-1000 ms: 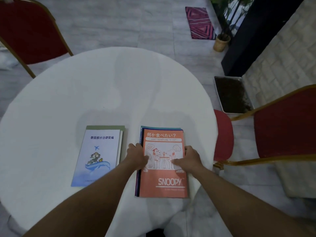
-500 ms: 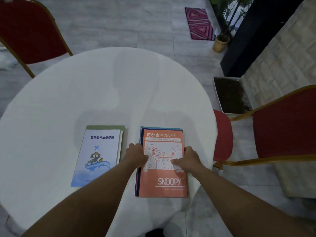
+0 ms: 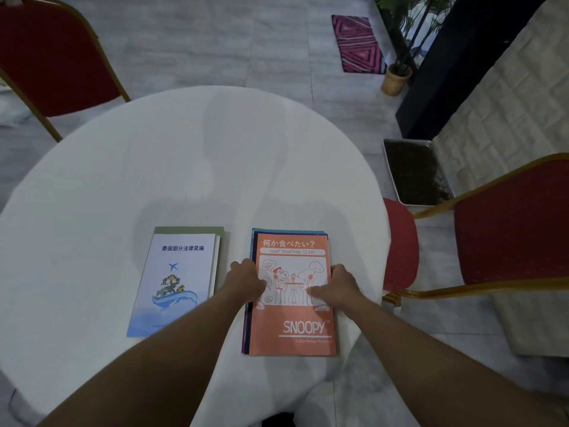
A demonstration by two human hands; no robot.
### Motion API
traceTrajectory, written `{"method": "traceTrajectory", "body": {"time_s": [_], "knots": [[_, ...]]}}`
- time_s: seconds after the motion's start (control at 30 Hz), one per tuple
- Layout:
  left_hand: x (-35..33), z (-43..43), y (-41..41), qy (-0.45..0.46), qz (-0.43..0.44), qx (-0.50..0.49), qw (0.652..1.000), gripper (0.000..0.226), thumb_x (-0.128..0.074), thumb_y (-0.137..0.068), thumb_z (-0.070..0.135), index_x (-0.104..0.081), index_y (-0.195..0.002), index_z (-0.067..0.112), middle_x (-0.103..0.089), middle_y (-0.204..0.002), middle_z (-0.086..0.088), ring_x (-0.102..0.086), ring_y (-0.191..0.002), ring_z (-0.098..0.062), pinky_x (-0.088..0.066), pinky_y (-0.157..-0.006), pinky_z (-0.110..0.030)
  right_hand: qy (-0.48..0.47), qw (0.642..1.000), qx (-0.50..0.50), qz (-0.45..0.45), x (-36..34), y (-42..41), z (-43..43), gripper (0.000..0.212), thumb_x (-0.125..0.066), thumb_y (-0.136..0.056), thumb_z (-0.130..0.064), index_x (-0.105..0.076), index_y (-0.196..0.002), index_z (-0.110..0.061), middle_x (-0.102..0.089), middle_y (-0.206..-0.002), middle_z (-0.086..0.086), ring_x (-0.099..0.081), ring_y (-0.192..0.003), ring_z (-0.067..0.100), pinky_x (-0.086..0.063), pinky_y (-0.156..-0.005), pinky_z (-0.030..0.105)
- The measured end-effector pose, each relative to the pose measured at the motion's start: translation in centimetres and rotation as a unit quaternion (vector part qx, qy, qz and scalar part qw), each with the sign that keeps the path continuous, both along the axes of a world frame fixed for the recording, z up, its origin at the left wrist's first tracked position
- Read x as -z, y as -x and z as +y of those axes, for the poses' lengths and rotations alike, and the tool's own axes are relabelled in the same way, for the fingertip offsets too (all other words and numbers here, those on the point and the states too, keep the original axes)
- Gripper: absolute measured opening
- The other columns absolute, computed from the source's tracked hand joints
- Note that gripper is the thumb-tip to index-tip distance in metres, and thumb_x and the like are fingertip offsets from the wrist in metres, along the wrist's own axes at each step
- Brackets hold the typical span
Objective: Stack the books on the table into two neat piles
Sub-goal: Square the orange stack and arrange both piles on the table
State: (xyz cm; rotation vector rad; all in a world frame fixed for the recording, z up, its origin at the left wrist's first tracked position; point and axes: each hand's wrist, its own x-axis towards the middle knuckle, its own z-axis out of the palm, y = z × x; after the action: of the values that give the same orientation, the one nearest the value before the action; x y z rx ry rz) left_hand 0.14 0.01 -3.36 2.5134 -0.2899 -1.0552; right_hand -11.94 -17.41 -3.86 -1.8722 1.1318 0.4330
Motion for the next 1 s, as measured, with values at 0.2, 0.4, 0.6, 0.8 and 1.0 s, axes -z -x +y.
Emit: {"method": "traceTrajectory", "body": {"time_s": [0.2, 0.4, 0.6, 0.8, 1.0], "knots": [[-0.2, 0.0, 0.1, -0.004, -0.007, 0.014, 1.000, 0.038, -0.067, -0.091, 0.030, -0.054, -0.122, 0.011, -0.061, -0.128, -0.010, -0.066, -0.110, -0.031, -0.059, -0.087, -0.035, 0.000, 1.000, -0.001, 0.002, 0.0, 0.0, 0.1, 0.061, -0.086, -0.079, -0.025, -0.048, -0.126, -0.012, -0.064, -0.129, 0.008, -0.068, -0.111, 0.027, -0.061, -0.087, 0.039], [-0.5, 0.4, 0.1, -0.004, -0.009, 0.020, 1.000, 0.040, -0.066, -0.090, 0.036, -0.057, -0.120, 0.011, -0.065, -0.123, -0.007, -0.070, -0.103, -0.029, -0.061, -0.085, -0.036, 0.000, 1.000, 0.001, 0.007, -0.3, -0.1, 0.2, 0.062, -0.086, -0.079, -0.024, -0.047, -0.126, -0.011, -0.060, -0.130, 0.011, -0.067, -0.111, 0.028, -0.060, -0.082, 0.036], [-0.6, 0.3, 0.3, -0.001, 0.016, -0.016, 1.000, 0.037, -0.066, -0.092, 0.030, -0.052, -0.120, 0.009, -0.063, -0.123, -0.010, -0.068, -0.104, -0.029, -0.060, -0.085, -0.034, -0.013, 1.000, 0.009, 0.008, -0.5, -0.3, 0.4, 0.054, -0.086, -0.079, -0.021, -0.054, -0.122, -0.009, -0.068, -0.123, 0.010, -0.071, -0.105, 0.028, -0.061, -0.078, 0.034], [-0.7, 0.2, 0.2, 0.052, 0.089, -0.115, 0.988, 0.052, -0.069, -0.089, 0.017, -0.038, -0.131, 0.010, -0.057, -0.131, -0.013, -0.062, -0.116, -0.034, -0.058, -0.092, -0.045, -0.074, 0.996, 0.038, 0.012, 0.1, -0.7, -0.1, 0.048, -0.085, -0.078, -0.011, -0.065, -0.122, -0.006, -0.073, -0.119, 0.011, -0.074, -0.098, 0.030, -0.063, -0.082, 0.041], [-0.8, 0.6, -0.2, 0.106, 0.127, -0.152, 0.974, 0.058, -0.067, -0.088, 0.007, -0.031, -0.132, 0.015, -0.055, -0.130, -0.013, -0.062, -0.115, -0.033, -0.059, -0.088, -0.048, -0.083, 0.994, 0.065, 0.022, -0.2, -1.5, 0.0, 0.056, -0.086, -0.075, -0.005, -0.057, -0.122, -0.004, -0.071, -0.118, 0.015, -0.074, -0.097, 0.033, -0.064, -0.076, 0.041]]}}
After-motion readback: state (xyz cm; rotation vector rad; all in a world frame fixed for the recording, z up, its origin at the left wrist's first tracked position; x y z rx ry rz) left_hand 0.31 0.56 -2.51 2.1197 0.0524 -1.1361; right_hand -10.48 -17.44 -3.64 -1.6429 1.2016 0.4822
